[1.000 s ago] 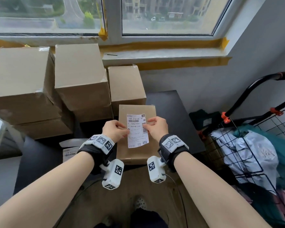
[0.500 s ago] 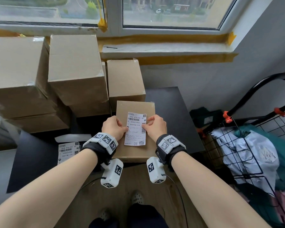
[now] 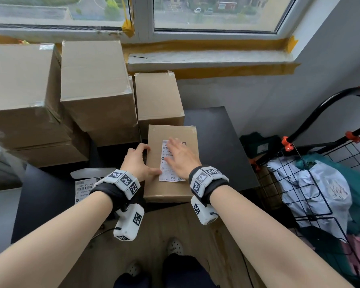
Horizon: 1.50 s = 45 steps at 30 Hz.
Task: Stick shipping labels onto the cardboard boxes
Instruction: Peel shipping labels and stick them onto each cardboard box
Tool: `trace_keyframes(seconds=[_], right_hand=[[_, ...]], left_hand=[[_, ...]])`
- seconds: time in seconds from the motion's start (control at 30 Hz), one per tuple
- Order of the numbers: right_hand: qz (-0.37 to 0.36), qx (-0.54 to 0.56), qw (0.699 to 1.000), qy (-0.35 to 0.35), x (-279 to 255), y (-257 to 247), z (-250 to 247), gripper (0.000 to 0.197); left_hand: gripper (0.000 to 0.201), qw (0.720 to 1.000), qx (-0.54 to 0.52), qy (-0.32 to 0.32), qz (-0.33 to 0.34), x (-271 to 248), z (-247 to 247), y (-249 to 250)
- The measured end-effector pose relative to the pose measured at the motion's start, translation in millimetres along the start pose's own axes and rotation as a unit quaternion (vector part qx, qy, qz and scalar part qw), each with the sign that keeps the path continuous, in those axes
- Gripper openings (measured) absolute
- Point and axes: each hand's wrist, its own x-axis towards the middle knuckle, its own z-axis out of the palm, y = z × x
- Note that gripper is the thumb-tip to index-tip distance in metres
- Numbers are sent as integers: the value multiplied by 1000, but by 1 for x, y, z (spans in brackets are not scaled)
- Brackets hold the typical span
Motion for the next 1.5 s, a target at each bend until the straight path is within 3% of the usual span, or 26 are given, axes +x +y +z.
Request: trace_keyframes(seconds=[0.13, 0.53, 0.8, 0.93, 1.27, 1.5], right_hand=[[-17, -16, 997, -70, 17, -8, 12, 60], [80, -56, 994, -52, -16, 21, 7, 62], [16, -47, 996, -73, -18, -10, 28, 56], [-6, -27, 997, -79, -27, -9, 31, 55], [42, -59, 996, -45, -71, -2, 38, 55], [-4, -45, 998, -35, -81, -26, 62, 53]], left_hand=[[100, 999, -12, -46, 21, -2, 1, -9], [100, 996, -51, -77, 2, -6, 3, -14], [129, 977, -74, -197, 25, -11, -4, -15], [127, 977, -84, -191, 33, -11, -4, -16], [121, 988, -63, -132, 43, -14, 6, -25], [117, 988, -56, -128, 60, -12, 9, -32]])
